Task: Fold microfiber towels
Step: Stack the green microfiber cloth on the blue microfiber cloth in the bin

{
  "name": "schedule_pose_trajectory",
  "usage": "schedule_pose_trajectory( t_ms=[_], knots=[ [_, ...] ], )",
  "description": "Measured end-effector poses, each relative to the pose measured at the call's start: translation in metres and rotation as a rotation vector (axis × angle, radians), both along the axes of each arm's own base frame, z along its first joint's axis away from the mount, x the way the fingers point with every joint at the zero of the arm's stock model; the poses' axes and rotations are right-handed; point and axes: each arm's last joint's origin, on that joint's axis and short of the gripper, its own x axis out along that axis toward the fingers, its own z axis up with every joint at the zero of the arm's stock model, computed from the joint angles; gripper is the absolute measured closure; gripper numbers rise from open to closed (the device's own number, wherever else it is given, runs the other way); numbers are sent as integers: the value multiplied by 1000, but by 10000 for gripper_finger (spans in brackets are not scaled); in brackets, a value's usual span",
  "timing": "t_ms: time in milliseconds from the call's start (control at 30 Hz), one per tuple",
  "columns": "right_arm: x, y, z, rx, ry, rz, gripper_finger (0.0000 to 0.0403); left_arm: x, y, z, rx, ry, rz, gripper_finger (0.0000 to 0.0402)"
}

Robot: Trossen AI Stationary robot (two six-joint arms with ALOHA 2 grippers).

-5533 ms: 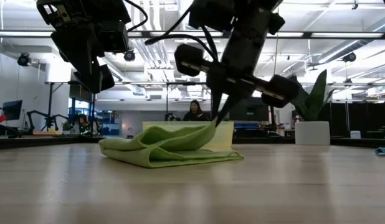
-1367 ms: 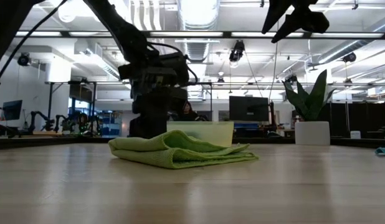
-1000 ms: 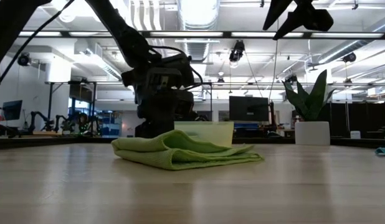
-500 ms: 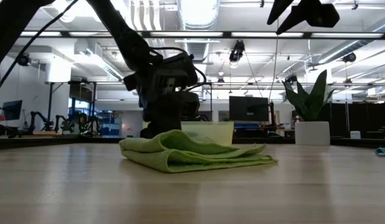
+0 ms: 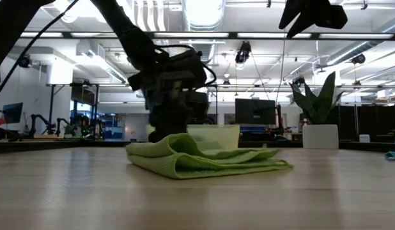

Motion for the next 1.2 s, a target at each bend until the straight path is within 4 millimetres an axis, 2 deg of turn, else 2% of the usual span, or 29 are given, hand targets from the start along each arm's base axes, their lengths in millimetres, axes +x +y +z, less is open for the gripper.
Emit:
schedule_pose_trajectory(
  t_ms=[67,200,533,667,933,1200],
  knots=[
    [0,0,0,-22,11,18,280,-4,4,6,-8,20,9,400],
    [-2,-1,-1,-66,36,31,281,-8,18,32,36,17,-4,400],
    [-6,-2,-2,-153,107,143,282,-14,63,90,280,78,-87,401],
    [-15,-4,1,-156,121,145,282,-18,88,113,374,93,-57,401],
    [-40,-12,20,-222,15,85,282,-35,135,147,543,83,-73,401],
    [-58,-19,32,-288,-65,-16,282,-47,168,171,696,26,-112,401]
  ],
)
